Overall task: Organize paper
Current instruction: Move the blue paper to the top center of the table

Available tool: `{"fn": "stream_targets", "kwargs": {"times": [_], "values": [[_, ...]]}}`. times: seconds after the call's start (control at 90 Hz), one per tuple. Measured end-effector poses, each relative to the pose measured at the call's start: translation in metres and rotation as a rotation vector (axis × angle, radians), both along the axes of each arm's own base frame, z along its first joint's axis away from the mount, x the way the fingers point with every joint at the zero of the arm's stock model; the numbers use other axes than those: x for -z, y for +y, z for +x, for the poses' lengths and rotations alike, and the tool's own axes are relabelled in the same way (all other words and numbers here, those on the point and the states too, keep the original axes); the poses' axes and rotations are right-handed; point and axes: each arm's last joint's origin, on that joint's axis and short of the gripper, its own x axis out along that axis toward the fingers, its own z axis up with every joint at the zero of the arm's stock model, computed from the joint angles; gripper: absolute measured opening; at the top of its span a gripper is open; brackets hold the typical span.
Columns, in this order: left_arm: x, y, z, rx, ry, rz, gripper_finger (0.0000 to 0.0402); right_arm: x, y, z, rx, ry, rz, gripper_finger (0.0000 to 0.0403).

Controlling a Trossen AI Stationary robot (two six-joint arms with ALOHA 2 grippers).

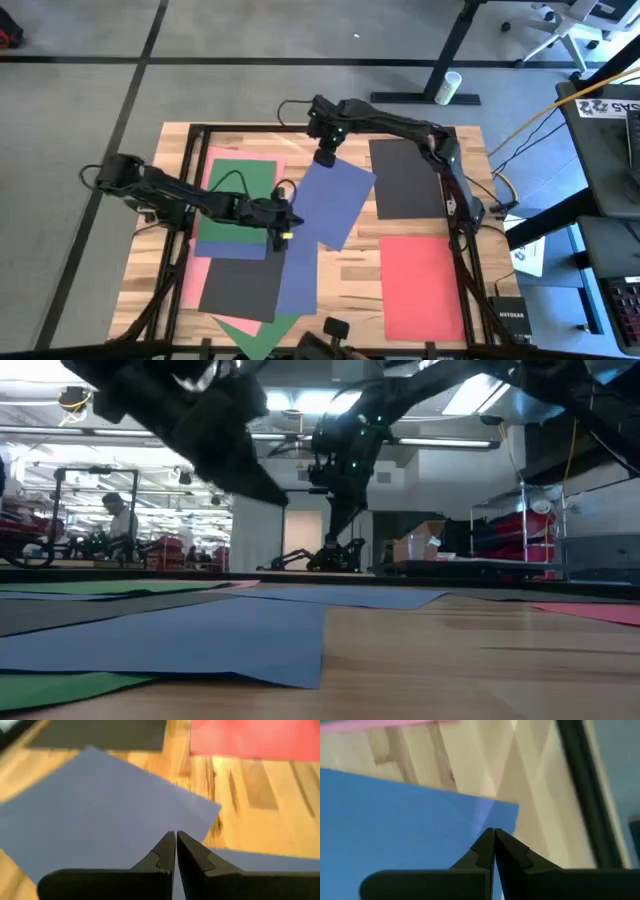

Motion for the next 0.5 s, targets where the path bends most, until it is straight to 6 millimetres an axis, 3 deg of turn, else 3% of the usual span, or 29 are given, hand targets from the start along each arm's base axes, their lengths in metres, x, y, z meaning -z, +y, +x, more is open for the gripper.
{"fn": "stream_targets", "kwargs": {"times": [0.289, 0.5], "values": [[-0.028, 0.001, -0.010, 0.023, -0.111, 0.026, 0.0000, -0.057, 0.020, -0.014, -0.032, -0.120, -0.073, 0.0000], [-0.041, 0.000, -0.016, 0.091, -0.289, 0.004, 0.0000, -0.079, 0.050, -0.010, -0.115, -0.186, -0.110, 0.0000]]}}
